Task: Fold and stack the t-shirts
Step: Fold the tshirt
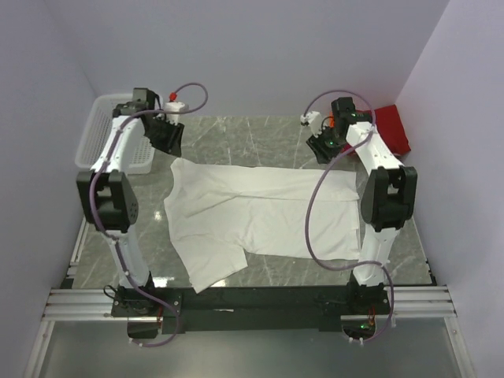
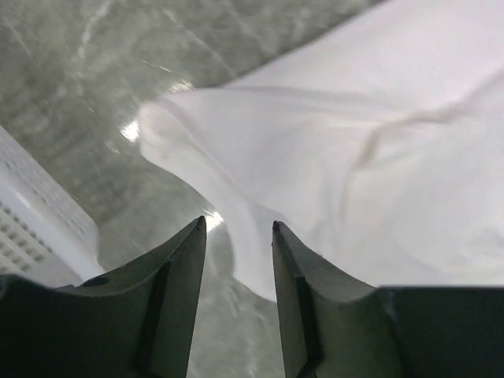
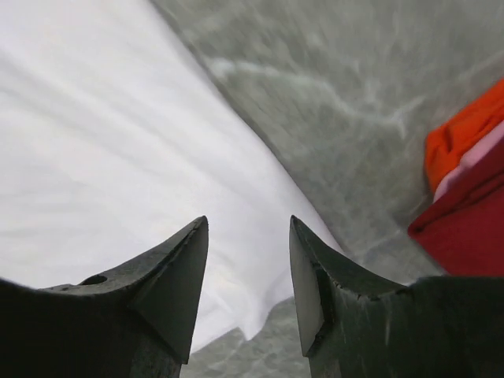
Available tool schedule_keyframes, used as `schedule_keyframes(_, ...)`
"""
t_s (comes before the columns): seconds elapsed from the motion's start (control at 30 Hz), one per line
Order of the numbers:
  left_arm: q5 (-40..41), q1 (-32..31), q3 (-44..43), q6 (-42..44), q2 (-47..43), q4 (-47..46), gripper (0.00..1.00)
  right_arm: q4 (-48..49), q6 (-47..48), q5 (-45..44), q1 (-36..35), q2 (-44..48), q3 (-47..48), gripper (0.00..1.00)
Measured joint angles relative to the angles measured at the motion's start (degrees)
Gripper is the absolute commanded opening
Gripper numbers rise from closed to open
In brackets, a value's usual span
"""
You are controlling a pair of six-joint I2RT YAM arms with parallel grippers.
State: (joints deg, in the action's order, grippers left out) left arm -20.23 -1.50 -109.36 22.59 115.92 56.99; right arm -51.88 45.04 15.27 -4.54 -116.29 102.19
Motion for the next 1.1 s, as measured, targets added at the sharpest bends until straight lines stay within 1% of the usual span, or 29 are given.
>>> schedule_keyframes(0.1,-5.8,2.2,3.5,-2.1,-7.5,1.4,0.49,3.1,-1.4,5.0,-3.7,6.7,-2.1,0.55)
schedule_keyframes(0.17,-9.2,4.2,4.3,-4.2,-10.8,1.2,0.53,6.0,-2.4,7.3,-8.2,8.7,-2.0,0.55)
schedule_keyframes(0.23,-11.9,6.7,4.9,-7.2,-13.4,0.4,0.55,8.3,-3.4,8.4,-13.7,8.8,-0.9,0.56)
schedule_keyframes(0.27,-12.9,8.1,5.2,-8.5,-14.6,0.0,0.58,8.8,-3.7,8.6,-17.0,7.8,0.4,0.57)
schedule_keyframes(0.3,-13.8,9.5,5.3,-9.8,-15.8,-0.4,0.59,9.2,-3.9,8.9,-20.0,6.3,2.3,0.57)
schedule_keyframes(0.4,-14.5,13.0,6.0,-12.7,-18.6,-1.1,0.6,9.5,-4.6,9.2,-28.2,0.4,9.0,0.59)
schedule_keyframes(0.5,-14.6,15.0,7.6,-14.5,-21.4,-1.0,0.61,8.8,-5.2,8.8,-35.5,-5.5,14.8,0.62)
schedule_keyframes(0.6,-15.1,16.7,10.4,-15.4,-23.8,-0.7,0.61,8.7,-5.6,7.8,-41.2,-9.6,18.3,0.63)
schedule_keyframes(0.7,-15.5,18.5,12.3,-16.0,-24.9,0.2,0.62,9.0,-6.2,6.0,-46.4,-11.5,18.6,0.63)
schedule_keyframes(0.87,-15.6,19.7,14.8,-16.2,-25.0,1.3,0.63,11.5,-8.0,4.4,-51.5,-13.4,18.6,0.64)
schedule_keyframes(1.1,-16.0,19.7,15.9,-16.0,-25.3,2.4,0.64,16.2,-12.1,3.0,-52.2,-18.0,19.7,0.66)
